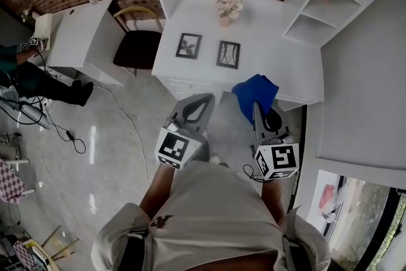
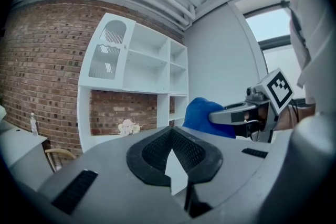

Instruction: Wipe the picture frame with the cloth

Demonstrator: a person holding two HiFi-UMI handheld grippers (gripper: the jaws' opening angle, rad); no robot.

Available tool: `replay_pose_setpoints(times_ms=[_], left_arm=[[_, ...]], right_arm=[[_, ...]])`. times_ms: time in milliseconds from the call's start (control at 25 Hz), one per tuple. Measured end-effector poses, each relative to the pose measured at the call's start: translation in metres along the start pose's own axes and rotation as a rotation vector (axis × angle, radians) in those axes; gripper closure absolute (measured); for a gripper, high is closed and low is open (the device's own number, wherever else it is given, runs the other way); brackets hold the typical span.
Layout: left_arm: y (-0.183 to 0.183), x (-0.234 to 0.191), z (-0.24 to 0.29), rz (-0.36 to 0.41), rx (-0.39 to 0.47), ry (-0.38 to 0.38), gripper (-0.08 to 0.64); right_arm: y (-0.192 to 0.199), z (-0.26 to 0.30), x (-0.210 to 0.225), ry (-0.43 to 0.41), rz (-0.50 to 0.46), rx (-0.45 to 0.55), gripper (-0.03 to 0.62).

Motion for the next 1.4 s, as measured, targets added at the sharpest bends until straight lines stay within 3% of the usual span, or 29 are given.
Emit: replay_pose_setpoints(times_ms=[840, 1400], left_arm=[[0.001, -0.095, 0.049, -0.019, -0.025, 0.096, 0.558], [0.009, -0.110, 0.091, -0.021, -0.034, 0.168, 0.558]], right_arm=[[0.004, 0.099, -0.006, 0.080, 0.005, -0.086, 0.565], [0.016, 0.129, 0.007, 0.122, 0.013, -0.110, 0.565]])
Point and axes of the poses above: the fingertips, and each gripper's own axes: z forward along the fingers, x to its right, y out of its underside, the point moved 2 cm from there along -z, backward along the fingers, and after that the axes turned 6 degrees about -z, right-handed, at the moved point
